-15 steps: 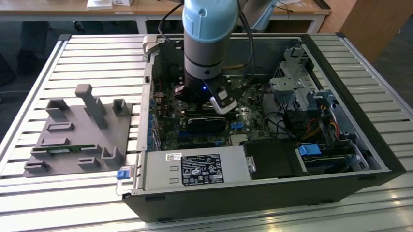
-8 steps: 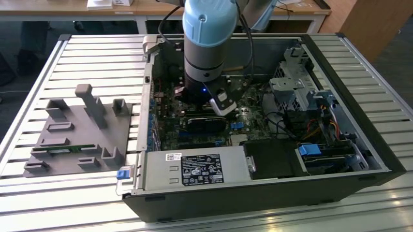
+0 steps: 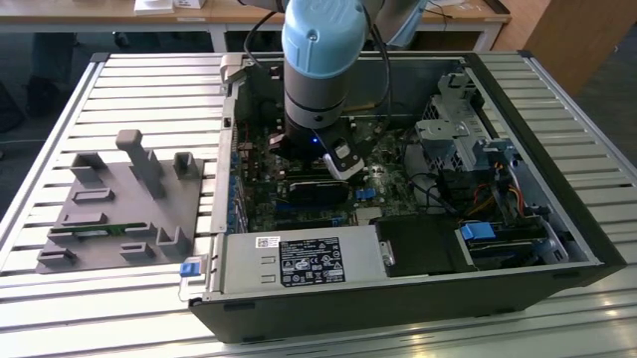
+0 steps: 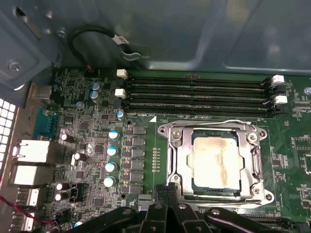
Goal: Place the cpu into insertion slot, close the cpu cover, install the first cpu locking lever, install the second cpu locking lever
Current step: 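Install the second cpu locking lever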
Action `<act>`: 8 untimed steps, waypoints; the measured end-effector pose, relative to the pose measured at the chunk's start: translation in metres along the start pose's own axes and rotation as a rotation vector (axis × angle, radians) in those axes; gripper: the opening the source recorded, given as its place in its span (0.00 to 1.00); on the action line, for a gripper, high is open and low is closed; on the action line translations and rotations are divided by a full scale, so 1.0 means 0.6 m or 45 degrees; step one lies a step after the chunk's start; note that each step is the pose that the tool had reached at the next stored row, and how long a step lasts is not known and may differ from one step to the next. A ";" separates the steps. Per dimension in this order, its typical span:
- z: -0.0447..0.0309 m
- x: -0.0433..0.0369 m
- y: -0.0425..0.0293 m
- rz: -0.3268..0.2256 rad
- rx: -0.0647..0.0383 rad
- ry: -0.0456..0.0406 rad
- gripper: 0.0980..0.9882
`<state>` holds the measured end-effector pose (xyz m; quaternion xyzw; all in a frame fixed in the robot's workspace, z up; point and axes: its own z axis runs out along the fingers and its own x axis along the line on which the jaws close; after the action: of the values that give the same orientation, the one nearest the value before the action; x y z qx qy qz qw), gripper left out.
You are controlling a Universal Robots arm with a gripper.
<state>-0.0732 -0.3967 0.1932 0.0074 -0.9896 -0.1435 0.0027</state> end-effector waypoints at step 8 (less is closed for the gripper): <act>0.004 0.007 -0.001 0.000 -0.013 0.000 0.01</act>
<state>-0.0774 -0.3964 0.1908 0.0075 -0.9889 -0.1486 0.0027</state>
